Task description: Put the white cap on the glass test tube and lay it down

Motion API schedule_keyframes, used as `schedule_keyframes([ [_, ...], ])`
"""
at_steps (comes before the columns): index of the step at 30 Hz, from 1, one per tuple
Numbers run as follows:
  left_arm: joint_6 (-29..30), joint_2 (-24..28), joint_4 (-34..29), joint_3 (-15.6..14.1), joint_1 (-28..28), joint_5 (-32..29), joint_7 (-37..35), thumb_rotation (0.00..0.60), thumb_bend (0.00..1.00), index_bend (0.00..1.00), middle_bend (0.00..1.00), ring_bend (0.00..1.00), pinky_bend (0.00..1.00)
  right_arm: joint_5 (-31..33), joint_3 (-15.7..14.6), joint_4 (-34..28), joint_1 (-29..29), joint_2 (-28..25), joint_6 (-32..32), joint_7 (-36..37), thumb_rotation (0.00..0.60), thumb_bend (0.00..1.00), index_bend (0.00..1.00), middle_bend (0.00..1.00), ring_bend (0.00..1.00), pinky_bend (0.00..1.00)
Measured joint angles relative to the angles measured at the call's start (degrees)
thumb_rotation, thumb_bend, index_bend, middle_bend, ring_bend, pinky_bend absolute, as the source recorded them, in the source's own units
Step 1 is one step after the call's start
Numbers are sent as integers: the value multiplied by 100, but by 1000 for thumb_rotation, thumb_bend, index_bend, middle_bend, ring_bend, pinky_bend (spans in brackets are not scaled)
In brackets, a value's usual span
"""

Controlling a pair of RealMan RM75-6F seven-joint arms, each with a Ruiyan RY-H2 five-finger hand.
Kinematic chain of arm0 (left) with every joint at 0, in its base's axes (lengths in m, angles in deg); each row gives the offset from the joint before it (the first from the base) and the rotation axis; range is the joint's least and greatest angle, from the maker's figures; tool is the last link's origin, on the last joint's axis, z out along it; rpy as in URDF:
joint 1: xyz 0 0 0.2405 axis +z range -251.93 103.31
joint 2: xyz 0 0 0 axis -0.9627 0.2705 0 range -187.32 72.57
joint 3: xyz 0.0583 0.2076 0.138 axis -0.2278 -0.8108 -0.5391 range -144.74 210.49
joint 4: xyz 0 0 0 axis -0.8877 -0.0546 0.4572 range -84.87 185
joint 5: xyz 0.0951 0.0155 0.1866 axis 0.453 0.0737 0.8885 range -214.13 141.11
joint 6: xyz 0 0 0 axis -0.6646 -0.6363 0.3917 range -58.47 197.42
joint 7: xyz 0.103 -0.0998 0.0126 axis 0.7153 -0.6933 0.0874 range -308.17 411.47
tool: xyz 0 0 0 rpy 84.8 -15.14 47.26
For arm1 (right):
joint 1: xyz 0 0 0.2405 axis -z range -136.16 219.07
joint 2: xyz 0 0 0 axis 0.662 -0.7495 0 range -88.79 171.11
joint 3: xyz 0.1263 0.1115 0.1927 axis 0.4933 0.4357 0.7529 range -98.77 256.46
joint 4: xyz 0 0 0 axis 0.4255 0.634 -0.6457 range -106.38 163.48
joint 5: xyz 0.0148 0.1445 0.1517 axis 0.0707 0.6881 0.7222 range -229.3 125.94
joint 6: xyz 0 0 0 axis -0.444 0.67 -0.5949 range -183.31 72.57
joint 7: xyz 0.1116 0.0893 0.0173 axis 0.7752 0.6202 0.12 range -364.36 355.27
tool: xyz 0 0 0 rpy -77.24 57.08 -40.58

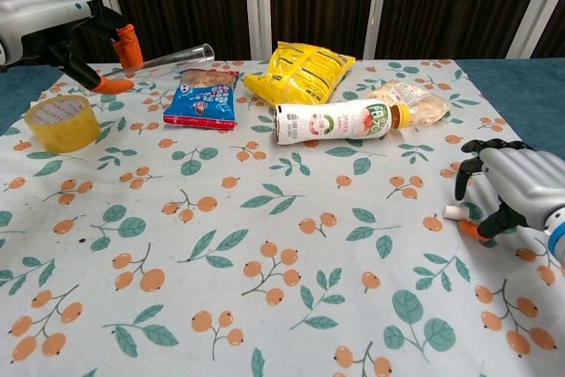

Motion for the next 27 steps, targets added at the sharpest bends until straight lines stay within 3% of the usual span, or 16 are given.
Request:
schedule_keyframes([
  [9,-6,4,-15,-7,-7,-5,19,600,505,704,452,45,0,1,-4,18,-14,-30,-40,32,600,341,507,125,0,0],
  [18,-11,-15,6,-21,-9,-16,27,600,506,705,452,45,0,-4,-44,-7,-10,-47,-52,38,600,458,535,134,0,0],
  [27,3,-37,-5,-4,-23,-18,35,600,505,705,452,45,0,-118,-50,-70,-18,-105,-28,145,600,465,555,146,0,0],
])
